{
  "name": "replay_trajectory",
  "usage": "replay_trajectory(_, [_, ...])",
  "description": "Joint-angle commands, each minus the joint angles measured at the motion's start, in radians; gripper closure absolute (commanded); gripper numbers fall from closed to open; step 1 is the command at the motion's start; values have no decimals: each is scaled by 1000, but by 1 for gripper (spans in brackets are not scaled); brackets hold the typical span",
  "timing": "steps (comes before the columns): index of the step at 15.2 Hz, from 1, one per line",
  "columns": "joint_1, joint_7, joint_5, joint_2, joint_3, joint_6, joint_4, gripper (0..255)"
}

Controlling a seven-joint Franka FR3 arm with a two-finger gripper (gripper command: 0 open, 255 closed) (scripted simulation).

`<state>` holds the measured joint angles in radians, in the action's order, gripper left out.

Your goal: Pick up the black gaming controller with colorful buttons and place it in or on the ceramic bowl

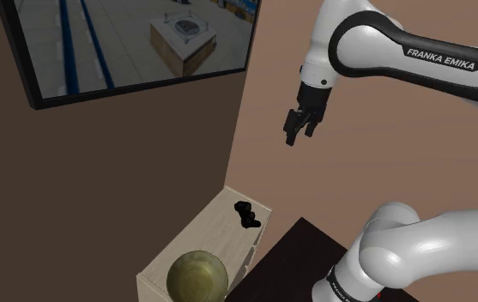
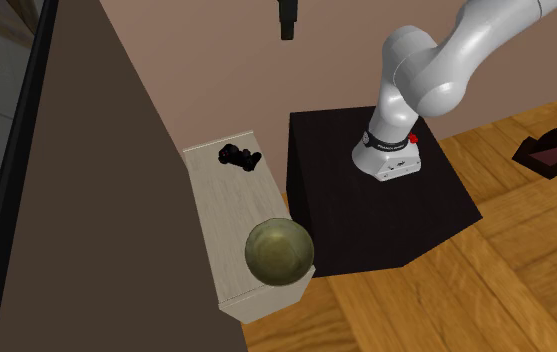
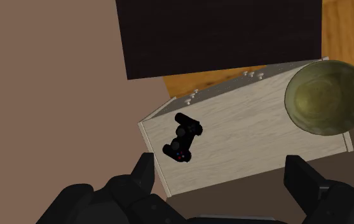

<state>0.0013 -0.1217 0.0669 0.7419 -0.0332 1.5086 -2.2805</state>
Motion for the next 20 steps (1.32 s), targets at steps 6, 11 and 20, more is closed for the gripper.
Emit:
replay_trajectory(6, [-5, 9, 27, 16, 13, 198, -181, 0])
replay_trajectory(11, [-16, 13, 61, -16, 29, 412, -331, 0])
replay_trajectory(20, [-65, -4, 151, -226, 54, 852, -500, 0])
